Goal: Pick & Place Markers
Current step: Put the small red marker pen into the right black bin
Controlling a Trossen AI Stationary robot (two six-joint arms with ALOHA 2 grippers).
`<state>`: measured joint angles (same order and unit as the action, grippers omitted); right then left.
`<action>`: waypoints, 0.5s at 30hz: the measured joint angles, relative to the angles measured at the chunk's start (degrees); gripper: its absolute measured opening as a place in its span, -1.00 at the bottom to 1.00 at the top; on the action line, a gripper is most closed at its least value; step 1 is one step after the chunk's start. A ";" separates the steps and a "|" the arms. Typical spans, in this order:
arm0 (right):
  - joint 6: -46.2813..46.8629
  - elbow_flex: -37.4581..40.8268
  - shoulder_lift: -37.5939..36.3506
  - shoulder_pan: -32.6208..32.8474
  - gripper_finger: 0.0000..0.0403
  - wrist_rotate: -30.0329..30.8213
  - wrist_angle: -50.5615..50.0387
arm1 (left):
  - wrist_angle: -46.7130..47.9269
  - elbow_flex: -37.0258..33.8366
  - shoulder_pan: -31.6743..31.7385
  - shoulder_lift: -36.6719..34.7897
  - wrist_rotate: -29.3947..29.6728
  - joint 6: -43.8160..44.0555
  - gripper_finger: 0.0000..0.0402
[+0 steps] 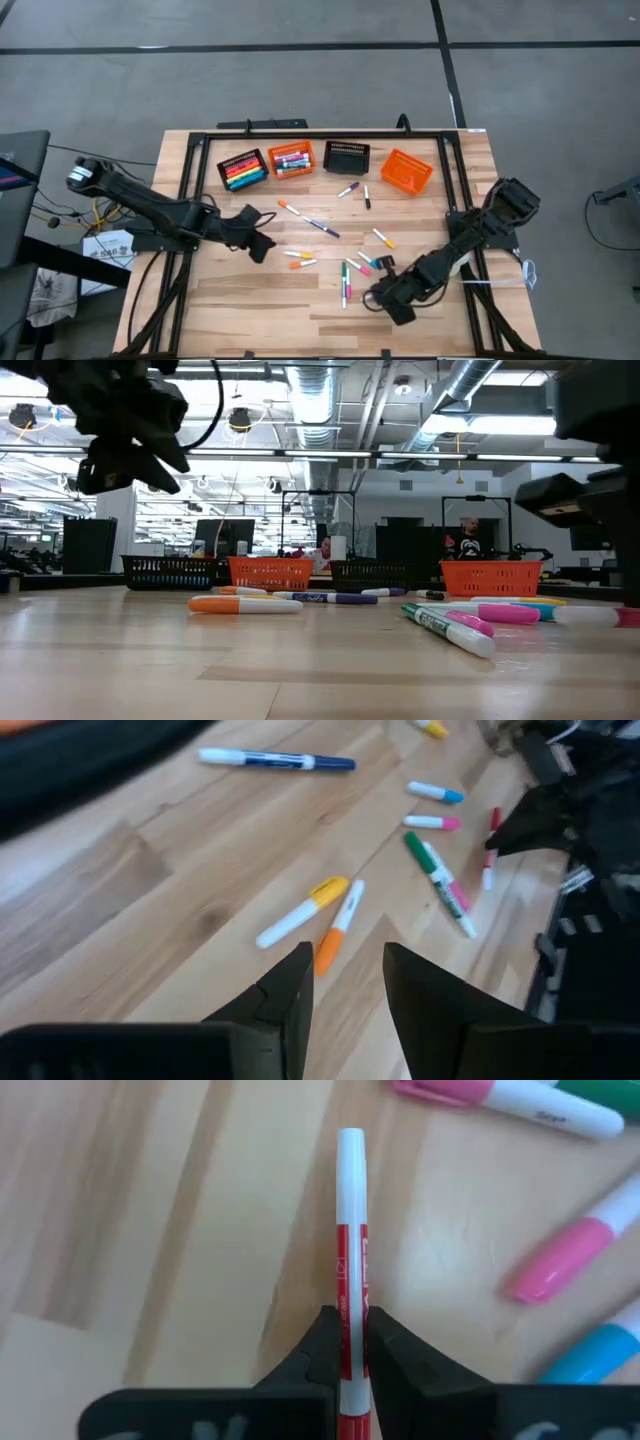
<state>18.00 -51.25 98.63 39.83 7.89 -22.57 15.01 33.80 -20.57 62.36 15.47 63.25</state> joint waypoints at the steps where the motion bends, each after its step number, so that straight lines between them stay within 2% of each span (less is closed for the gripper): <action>1: 0.00 -0.23 0.00 -0.57 -0.91 -0.36 -0.06 | -0.17 -0.74 -0.01 -0.90 -0.03 0.31 -0.40; 9: -2.63 -4.52 -0.14 -5.40 -0.83 -1.93 -1.13 | 0.10 -5.03 -0.05 -4.66 -0.43 2.66 -0.40; 15: -8.26 -10.28 -0.97 -7.28 -0.91 -5.12 -8.39 | 0.03 -5.20 -0.16 -4.45 -0.68 2.67 -0.40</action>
<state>9.74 -61.54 97.66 32.55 2.77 -30.96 15.03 28.60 -20.73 57.91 14.79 65.92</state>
